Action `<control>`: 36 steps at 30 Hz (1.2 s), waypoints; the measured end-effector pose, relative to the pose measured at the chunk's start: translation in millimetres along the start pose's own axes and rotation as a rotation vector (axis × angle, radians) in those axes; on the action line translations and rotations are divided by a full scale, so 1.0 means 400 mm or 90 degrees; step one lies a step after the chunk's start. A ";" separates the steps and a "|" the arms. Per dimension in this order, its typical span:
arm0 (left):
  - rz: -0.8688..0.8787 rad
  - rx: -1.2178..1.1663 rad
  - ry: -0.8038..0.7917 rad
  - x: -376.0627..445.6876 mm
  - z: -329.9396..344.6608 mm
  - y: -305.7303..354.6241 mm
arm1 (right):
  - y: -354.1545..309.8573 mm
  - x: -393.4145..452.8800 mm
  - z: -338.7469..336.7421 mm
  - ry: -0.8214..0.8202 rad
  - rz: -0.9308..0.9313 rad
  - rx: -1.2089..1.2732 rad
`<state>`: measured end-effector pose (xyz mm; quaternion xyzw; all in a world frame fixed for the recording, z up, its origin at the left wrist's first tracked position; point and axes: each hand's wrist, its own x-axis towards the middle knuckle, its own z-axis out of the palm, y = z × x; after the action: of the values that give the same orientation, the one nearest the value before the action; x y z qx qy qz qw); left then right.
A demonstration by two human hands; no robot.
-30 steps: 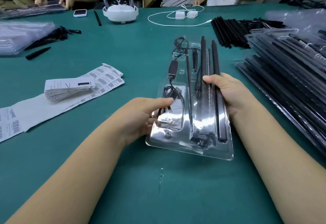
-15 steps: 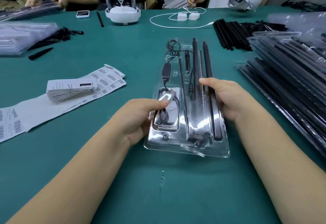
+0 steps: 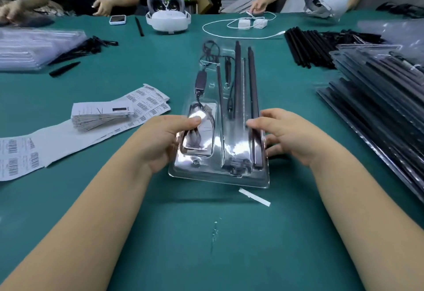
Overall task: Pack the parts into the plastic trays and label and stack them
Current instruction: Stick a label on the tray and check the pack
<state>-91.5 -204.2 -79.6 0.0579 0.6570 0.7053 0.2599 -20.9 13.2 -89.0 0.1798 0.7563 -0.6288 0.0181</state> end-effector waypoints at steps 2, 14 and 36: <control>-0.049 -0.023 -0.015 -0.002 0.009 -0.009 | -0.006 -0.004 -0.001 0.027 -0.016 -0.028; -0.154 -0.018 -0.079 -0.010 0.054 -0.035 | -0.001 -0.004 -0.010 0.040 0.063 -0.067; -0.106 0.599 -0.196 -0.083 0.057 -0.001 | -0.049 -0.088 -0.049 -0.066 0.141 -0.532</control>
<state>-53.3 -198.6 -68.5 0.2195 0.8604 0.2929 0.3547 10.2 20.3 -57.5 0.2051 0.9200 -0.2714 0.1946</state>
